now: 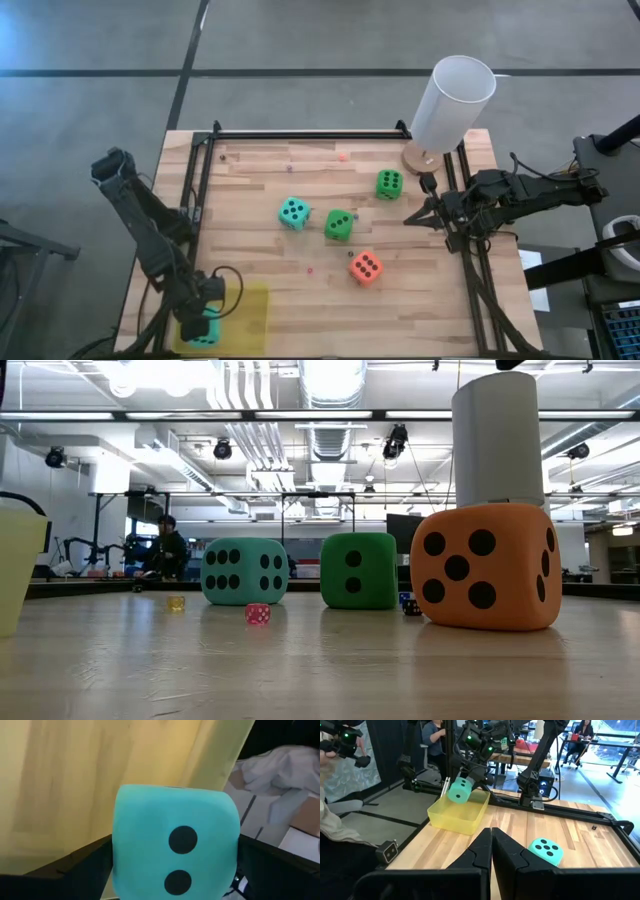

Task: Pick & Place Dice
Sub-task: Put the left large blue dice into the yellow bin

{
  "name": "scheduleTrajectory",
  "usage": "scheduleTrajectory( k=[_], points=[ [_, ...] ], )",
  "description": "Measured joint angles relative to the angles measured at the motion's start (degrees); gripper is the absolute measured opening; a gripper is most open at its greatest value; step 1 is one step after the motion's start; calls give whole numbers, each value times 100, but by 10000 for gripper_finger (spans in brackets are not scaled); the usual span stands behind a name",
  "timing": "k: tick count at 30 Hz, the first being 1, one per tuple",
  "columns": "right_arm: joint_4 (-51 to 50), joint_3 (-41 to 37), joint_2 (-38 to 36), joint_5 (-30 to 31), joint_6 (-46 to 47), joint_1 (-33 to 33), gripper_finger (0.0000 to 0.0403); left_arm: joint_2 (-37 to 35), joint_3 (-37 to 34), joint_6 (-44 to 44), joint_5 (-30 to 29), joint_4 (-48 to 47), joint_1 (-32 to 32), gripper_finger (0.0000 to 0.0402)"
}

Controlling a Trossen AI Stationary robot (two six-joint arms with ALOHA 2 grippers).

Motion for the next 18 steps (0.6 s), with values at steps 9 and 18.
scheduleTrajectory(
  k=[9,18],
  points=[
    [0,0,-2,-2,-2,2,8,-7,-214,-18,232,352,-54,399],
    [0,0,-2,-1,-2,2,8,-7,-305,-344,374,421,-107,400]
  ],
)
